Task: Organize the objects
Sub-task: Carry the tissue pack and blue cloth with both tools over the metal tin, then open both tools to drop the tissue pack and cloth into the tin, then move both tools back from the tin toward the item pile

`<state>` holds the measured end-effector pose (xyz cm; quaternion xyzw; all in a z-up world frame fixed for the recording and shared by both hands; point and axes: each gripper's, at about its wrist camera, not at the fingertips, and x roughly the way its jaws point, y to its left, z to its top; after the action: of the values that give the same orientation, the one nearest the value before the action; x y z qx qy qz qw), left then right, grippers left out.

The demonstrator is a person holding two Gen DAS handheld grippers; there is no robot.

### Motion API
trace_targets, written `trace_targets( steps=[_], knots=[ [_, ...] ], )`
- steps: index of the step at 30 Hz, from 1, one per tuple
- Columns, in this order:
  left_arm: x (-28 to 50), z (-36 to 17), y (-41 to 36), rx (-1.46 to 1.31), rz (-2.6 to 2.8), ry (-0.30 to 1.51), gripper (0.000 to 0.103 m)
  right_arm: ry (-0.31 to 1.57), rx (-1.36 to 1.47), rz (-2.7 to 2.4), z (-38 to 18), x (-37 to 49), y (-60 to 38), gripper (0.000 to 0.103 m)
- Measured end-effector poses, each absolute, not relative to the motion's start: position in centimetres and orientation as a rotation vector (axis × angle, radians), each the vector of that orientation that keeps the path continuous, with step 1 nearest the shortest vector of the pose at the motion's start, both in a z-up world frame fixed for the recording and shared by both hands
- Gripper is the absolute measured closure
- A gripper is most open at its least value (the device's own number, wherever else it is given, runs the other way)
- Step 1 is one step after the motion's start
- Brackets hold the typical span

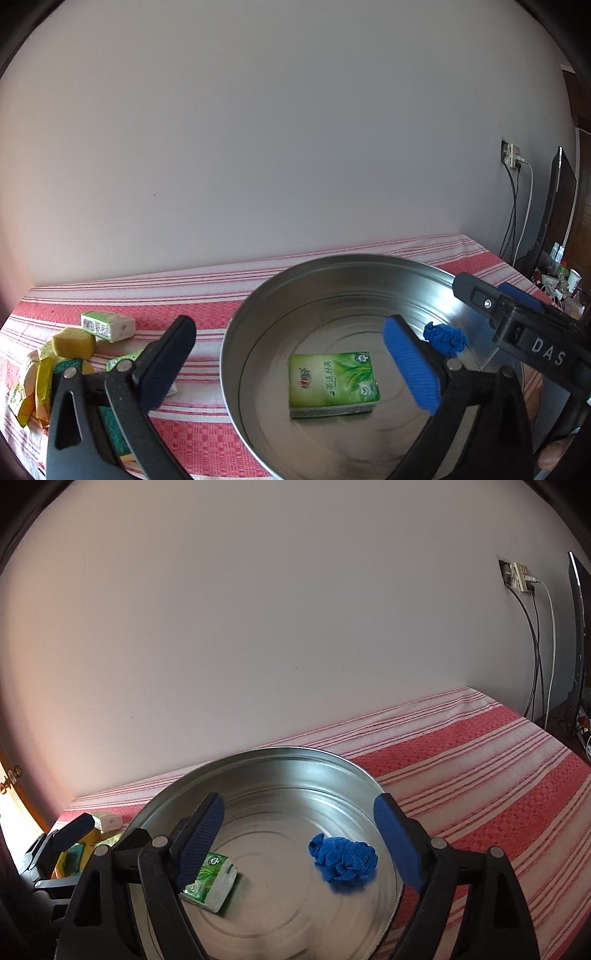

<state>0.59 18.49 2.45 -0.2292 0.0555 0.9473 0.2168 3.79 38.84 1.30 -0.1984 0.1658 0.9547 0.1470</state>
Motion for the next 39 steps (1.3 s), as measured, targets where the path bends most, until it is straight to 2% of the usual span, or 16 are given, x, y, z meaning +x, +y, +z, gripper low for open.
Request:
trace_targets(
  steps=[11,20,26,29,35,39],
  knots=[
    [0.2,1.9,17.2,-0.61,2.728,0.185,0.0,0.446,-0.493,2.711,1.1,4.0,38.6,0.018],
    [-0.4,1.2,16.0,-0.62,2.793,0.185,0.001,0.274,-0.404,2.723,1.7,4.6,35.7,0.018],
    [-0.1,1.0,14.8,-0.6,2.825,0.193,0.001,0.232,-0.295,2.722,1.8,5.4,33.9,0.018],
    [-0.1,0.8,13.8,-0.602,2.836,0.189,0.001,0.201,-0.239,2.718,1.8,5.8,33.3,0.013],
    [-0.2,-0.1,11.5,-0.622,2.875,0.224,0.001,0.164,-0.227,2.709,1.8,5.5,32.3,0.013],
    [-1.0,-0.6,9.0,-0.697,2.873,0.131,0.001,0.16,-0.266,2.733,1.6,5.1,31.3,0.013]
  ],
)
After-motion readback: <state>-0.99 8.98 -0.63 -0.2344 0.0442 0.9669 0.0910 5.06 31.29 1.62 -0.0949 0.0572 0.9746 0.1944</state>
